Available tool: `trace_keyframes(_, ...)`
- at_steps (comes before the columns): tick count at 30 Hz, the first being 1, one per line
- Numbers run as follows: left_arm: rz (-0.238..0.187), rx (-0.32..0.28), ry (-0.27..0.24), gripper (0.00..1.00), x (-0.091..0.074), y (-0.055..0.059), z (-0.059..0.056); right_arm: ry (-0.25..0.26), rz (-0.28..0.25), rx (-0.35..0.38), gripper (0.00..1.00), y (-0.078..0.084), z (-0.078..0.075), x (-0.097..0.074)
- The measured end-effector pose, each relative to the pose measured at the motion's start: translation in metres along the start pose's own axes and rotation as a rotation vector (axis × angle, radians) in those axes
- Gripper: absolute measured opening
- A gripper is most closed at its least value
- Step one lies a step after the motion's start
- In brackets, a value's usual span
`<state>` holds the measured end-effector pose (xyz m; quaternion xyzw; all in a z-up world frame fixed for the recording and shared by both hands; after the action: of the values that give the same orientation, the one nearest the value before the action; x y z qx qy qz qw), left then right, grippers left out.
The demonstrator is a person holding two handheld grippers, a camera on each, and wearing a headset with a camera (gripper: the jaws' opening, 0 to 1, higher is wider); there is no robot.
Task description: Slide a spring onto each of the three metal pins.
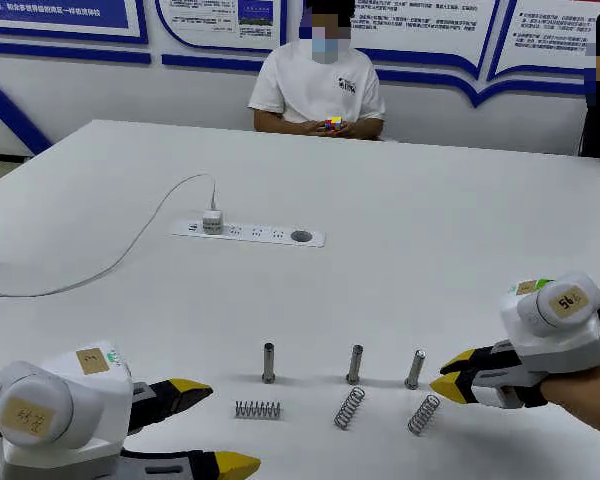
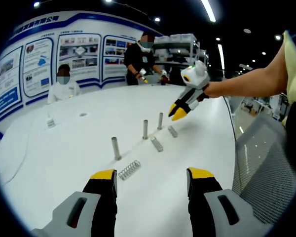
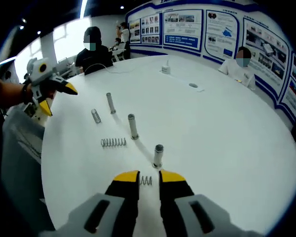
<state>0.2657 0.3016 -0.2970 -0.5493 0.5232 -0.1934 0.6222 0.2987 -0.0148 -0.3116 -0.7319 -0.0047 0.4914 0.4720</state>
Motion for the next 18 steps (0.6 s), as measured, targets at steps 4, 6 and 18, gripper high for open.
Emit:
trace_keyframes(4,0.007,0.001,-0.001,0.58,-0.001,0.001,-0.001,-0.031,0.015,-0.005,0.18,0.004,0.001,0.005)
trace_keyframes(6,0.010,0.002,-0.003,0.58,-0.001,0.001,-0.001,-0.059,0.022,-0.026,0.19,0.007,0.002,0.007)
trace_keyframes(18,0.029,-0.004,-0.010,0.58,-0.001,0.003,-0.003,-0.212,0.022,-0.089,0.21,0.002,0.009,0.021)
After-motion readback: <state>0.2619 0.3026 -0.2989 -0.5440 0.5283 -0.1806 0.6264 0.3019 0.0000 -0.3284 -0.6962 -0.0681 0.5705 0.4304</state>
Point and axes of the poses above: the centre of the closed fingertips' face, and the gripper's own axes: x roughly forward along the fingers, z roughly to its left, y roughly out of its underside, the point moved 7 cm from there along -x, roughly backward along the fingers, and after that the axes turned 5 degrees about -x, right-handed, at the moved point
